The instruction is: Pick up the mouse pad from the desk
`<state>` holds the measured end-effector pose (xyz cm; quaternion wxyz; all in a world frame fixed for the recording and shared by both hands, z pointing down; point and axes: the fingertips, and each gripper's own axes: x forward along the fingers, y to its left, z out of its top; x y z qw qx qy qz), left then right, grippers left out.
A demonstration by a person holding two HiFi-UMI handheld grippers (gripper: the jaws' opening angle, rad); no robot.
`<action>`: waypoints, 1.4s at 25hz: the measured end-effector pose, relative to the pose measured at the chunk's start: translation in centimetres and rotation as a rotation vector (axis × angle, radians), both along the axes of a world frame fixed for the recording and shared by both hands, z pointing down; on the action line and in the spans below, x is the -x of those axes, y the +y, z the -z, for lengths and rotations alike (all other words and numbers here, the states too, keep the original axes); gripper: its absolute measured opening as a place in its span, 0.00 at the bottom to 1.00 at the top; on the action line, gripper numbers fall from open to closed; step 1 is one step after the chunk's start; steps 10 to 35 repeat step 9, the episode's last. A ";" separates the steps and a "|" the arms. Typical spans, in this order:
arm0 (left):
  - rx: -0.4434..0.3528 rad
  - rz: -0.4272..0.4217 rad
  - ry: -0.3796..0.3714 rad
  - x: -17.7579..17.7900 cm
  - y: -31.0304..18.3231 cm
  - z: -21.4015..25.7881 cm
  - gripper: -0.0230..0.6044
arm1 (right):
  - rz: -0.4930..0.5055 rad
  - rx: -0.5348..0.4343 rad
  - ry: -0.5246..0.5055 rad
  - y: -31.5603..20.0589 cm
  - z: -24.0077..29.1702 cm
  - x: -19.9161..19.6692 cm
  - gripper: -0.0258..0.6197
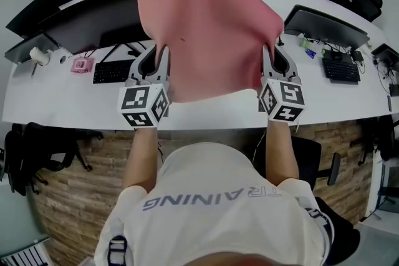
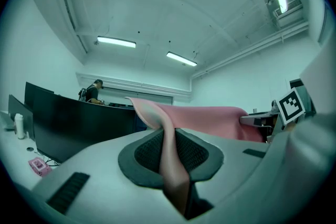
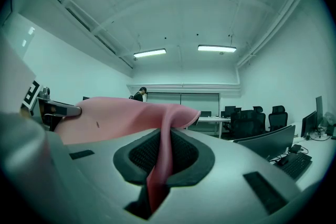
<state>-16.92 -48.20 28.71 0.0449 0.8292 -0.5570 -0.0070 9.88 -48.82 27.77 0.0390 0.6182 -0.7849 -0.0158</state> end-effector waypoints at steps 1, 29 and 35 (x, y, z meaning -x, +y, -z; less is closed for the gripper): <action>-0.002 -0.001 0.000 0.0 0.1 0.1 0.17 | 0.001 0.000 0.001 0.1 0.0 0.0 0.13; -0.007 -0.002 0.004 -0.1 0.5 0.2 0.17 | 0.015 0.007 0.003 0.3 -0.3 0.2 0.13; -0.007 -0.002 0.004 -0.1 0.5 0.2 0.17 | 0.015 0.007 0.003 0.3 -0.3 0.2 0.13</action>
